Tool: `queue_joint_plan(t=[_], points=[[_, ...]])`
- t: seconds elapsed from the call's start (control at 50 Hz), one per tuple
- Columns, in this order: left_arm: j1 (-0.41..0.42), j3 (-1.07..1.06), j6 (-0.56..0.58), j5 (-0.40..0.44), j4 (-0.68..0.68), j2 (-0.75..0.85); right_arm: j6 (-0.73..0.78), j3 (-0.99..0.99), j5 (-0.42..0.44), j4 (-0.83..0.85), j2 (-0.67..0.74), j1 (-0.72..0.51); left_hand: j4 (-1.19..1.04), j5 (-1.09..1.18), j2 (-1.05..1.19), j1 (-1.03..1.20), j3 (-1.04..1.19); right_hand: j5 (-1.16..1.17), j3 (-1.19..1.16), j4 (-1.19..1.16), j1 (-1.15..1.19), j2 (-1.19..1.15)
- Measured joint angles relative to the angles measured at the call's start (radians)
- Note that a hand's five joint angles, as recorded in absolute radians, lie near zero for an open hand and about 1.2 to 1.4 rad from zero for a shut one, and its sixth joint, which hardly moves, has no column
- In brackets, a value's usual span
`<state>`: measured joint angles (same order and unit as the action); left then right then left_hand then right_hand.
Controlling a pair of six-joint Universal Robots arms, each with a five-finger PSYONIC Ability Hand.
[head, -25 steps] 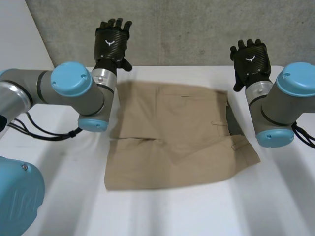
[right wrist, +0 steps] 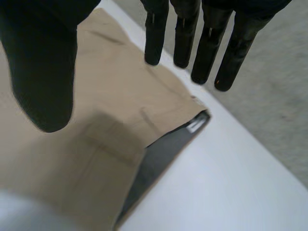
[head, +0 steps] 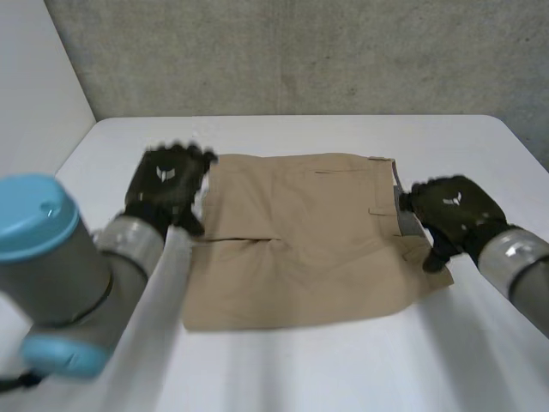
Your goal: Fold the shorts.
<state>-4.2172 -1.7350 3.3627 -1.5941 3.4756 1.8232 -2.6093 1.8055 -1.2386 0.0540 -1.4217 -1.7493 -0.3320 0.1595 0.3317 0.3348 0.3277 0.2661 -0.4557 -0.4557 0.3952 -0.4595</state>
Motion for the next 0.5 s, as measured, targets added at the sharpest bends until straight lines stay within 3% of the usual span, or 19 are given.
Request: queue_joint_plan(t=[0.08, 0.12, 0.18, 0.3, 0.5], points=[[0.024, -0.117, -0.048, 0.002, -0.098, -0.072, 0.055, 0.089, 0.127, -0.024, -0.053, 0.094, -0.057, 0.058, 0.058, 0.057, 0.060, 0.149, -0.161, -0.160, 0.133, -0.161], [0.027, -0.126, -0.056, 0.002, -0.110, -0.077, 0.062, 0.096, 0.138, -0.026, -0.056, 0.104, -0.078, 0.080, 0.077, 0.078, 0.081, 0.149, -0.161, -0.160, 0.133, -0.161], [0.043, -0.190, -0.147, 0.004, -0.222, -0.102, 0.117, 0.142, 0.211, -0.037, -0.061, 0.188, -0.271, 0.267, 0.274, 0.289, 0.272, 0.257, -0.275, -0.275, 0.231, -0.273], [0.053, -0.222, -0.241, 0.014, -0.310, -0.101, 0.170, 0.151, 0.246, -0.041, -0.013, 0.231, -0.354, 0.342, 0.351, 0.354, 0.354, 0.259, -0.276, -0.276, 0.230, -0.272], [0.071, -0.231, -0.272, 0.022, -0.316, -0.078, 0.269, 0.128, 0.251, -0.029, 0.127, 0.231, -0.208, 0.200, 0.213, 0.209, 0.222, 0.112, -0.086, -0.089, 0.083, -0.087]])
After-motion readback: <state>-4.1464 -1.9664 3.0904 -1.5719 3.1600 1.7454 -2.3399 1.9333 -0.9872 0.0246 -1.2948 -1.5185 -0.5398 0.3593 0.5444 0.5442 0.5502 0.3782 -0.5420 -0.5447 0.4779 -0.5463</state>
